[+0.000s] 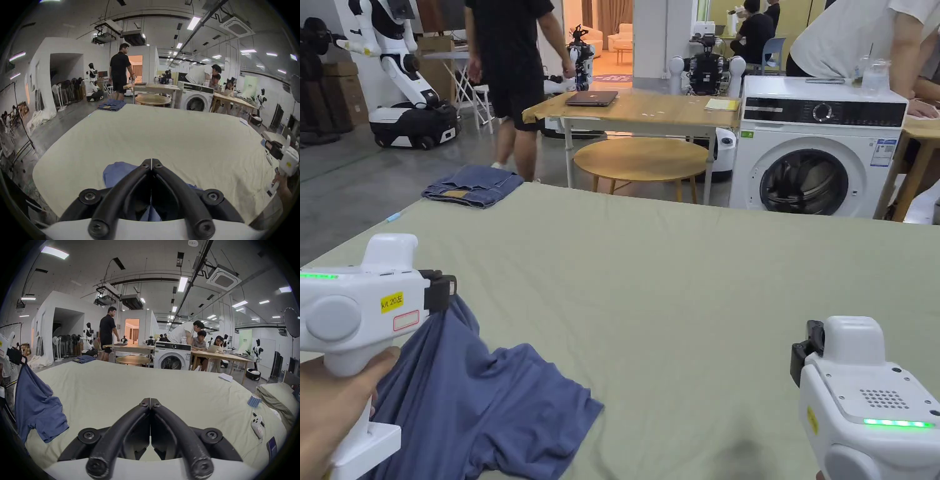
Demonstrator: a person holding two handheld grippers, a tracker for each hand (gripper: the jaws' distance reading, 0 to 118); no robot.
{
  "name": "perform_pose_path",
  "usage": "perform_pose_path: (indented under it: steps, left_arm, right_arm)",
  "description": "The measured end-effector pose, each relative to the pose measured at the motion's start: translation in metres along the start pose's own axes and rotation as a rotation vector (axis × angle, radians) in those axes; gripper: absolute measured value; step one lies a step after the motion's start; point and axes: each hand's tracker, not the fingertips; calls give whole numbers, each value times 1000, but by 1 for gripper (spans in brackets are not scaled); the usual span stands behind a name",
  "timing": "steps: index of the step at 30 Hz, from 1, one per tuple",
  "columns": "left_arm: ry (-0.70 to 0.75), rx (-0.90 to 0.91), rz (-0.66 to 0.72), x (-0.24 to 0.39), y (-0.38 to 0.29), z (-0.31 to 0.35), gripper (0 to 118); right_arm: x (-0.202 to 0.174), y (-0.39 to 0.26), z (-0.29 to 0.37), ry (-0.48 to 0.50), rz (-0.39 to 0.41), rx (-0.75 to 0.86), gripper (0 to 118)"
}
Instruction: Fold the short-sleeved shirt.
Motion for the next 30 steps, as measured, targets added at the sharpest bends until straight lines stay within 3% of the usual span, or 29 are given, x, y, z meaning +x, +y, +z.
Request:
perform_pose_path:
  steps: [11,14,22,30]
  left_arm:
    - [-53,160,-40,24,67,43,0]
    - [-126,235,-53,44,96,53,0]
    - [-292,333,-192,151,161,47,0]
    - [-546,246,-262,300,163,-7,0]
  right_arm:
    - [-12,6,-7,32,8,2,0]
    - [-13,11,-7,41,12,11,0]
    - [15,32,12,-3,-16,69,0]
    - [76,36,47,-141,-27,97,0]
